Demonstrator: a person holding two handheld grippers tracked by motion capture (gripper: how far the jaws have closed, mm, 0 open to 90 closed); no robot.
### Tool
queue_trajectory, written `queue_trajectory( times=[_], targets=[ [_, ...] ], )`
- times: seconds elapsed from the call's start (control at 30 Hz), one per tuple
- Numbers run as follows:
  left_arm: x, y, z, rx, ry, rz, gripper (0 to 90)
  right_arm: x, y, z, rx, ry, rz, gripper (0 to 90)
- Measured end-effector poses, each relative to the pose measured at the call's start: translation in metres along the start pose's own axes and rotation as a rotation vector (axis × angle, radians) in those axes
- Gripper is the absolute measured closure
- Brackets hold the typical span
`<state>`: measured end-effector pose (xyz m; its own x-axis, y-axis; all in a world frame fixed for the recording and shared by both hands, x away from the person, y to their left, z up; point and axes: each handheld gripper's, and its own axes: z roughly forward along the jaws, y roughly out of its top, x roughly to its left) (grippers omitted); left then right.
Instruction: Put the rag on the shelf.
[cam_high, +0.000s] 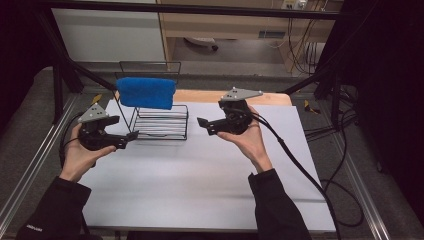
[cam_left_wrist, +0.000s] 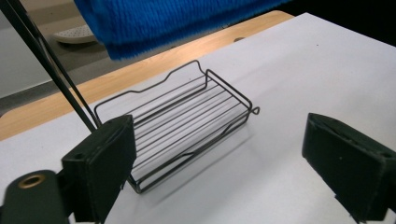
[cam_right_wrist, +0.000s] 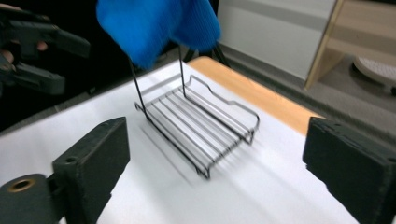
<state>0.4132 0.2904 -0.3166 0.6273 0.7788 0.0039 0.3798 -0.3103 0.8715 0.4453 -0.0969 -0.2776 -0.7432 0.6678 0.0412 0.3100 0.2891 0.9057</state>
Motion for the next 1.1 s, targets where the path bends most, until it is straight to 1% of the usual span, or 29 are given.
queue_trajectory(
  times=[0.13,0.2,0.27,0.4,0.47,0.53,0.6,0.77,0.87,1.0,1.07,1.1],
  targets=[
    [-0.004,-0.015,0.003,0.001,-0.014,-0.01,8.4,-0.008,-0.018,-0.009,0.018,-0.017,0.024,3.4],
    [-0.007,-0.022,0.005,0.002,-0.016,-0.008,8.1,-0.012,-0.028,-0.014,0.029,-0.022,0.032,2.1],
    [-0.009,-0.029,0.006,-0.001,-0.025,-0.015,8.1,-0.017,-0.038,-0.019,0.038,-0.035,0.037,1.5],
    [-0.012,-0.044,0.011,0.003,-0.048,-0.015,8.2,-0.026,-0.06,-0.03,0.055,-0.038,0.085,0.8],
    [-0.014,-0.051,0.014,0.009,-0.051,-0.014,8.2,-0.03,-0.072,-0.036,0.062,-0.032,0.088,0.7],
    [-0.015,-0.059,0.017,0.017,-0.056,-0.015,8.2,-0.034,-0.085,-0.04,0.068,-0.038,0.108,0.7],
    [-0.016,-0.068,0.019,0.025,-0.062,-0.012,8.2,-0.037,-0.099,-0.043,0.076,-0.028,0.112,0.6],
    [-0.016,-0.088,0.024,0.039,-0.067,-0.029,9.2,-0.046,-0.131,-0.052,0.094,-0.035,0.142,0.6],
    [-0.016,-0.096,0.027,0.052,-0.065,-0.025,9.7,-0.051,-0.147,-0.059,0.103,-0.035,0.154,0.6],
    [-0.018,-0.101,0.029,0.064,-0.065,-0.005,10.1,-0.057,-0.167,-0.07,0.089,-0.046,0.164,0.6],
    [-0.019,-0.104,0.03,0.065,-0.069,0.0,10.1,-0.06,-0.176,-0.075,0.089,-0.043,0.182,0.6],
    [-0.019,-0.105,0.03,0.067,-0.071,0.005,10.1,-0.061,-0.18,-0.078,0.091,-0.041,0.179,0.6]
  ],
)
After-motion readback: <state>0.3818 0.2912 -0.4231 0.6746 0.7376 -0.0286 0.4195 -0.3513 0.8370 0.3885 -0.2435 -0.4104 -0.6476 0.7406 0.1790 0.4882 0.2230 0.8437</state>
